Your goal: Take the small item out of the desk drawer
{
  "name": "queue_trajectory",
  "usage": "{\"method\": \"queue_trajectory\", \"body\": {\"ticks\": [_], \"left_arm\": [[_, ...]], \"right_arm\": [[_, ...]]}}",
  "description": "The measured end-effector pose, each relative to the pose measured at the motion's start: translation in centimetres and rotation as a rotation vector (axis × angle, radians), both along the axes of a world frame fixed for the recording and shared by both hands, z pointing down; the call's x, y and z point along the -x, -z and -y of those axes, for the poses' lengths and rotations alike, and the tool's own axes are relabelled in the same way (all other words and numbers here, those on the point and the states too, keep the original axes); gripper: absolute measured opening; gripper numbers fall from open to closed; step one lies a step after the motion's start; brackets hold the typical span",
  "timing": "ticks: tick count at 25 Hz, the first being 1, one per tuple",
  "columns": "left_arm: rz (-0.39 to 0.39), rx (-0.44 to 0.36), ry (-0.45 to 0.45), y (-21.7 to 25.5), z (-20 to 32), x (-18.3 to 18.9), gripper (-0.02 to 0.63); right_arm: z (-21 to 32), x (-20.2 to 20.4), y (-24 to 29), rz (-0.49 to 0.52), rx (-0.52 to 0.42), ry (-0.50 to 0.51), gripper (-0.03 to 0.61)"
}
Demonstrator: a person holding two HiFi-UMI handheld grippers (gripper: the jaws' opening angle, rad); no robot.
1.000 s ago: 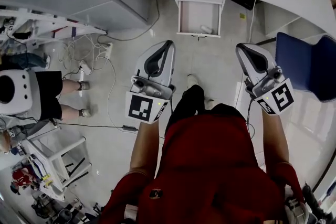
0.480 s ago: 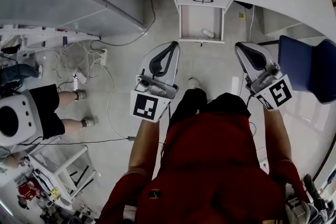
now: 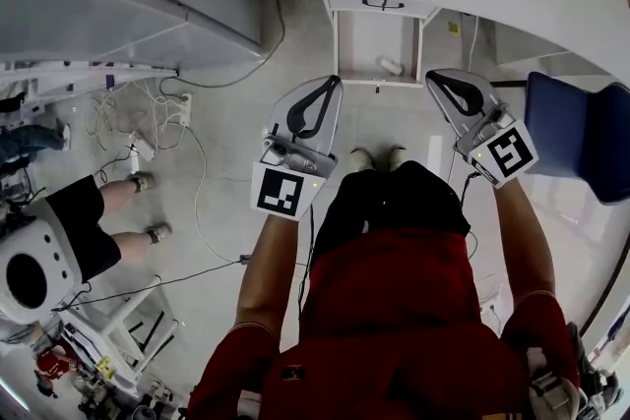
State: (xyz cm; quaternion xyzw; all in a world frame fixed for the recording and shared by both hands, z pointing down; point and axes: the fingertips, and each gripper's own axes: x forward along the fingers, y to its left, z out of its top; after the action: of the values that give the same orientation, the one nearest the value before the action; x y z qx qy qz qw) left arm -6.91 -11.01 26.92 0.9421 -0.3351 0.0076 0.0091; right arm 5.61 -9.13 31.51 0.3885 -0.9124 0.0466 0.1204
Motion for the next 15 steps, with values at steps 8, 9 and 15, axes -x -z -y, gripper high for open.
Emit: {"method": "queue_trajectory", "body": {"ticks": [8,9,15], "left_arm": [[0.044,0.031,0.013,-7.0,2.5,-0.8,0.003],[0.047,0.034,0.012,-8.0,2.7,-1.0,0.003],[0.059,0.046,0.007,-13.9,4.0,-1.9,0.003]], "right_arm": [[3.9,-0.8,-9.1,-0.084,0.059,0.052,0.012],[4.2,-0.9,-10.4,-0.094,0.069,0.059,0.012],[5.4,-1.0,-18.6,-0.176,0.147,0.114,0.012]]}}
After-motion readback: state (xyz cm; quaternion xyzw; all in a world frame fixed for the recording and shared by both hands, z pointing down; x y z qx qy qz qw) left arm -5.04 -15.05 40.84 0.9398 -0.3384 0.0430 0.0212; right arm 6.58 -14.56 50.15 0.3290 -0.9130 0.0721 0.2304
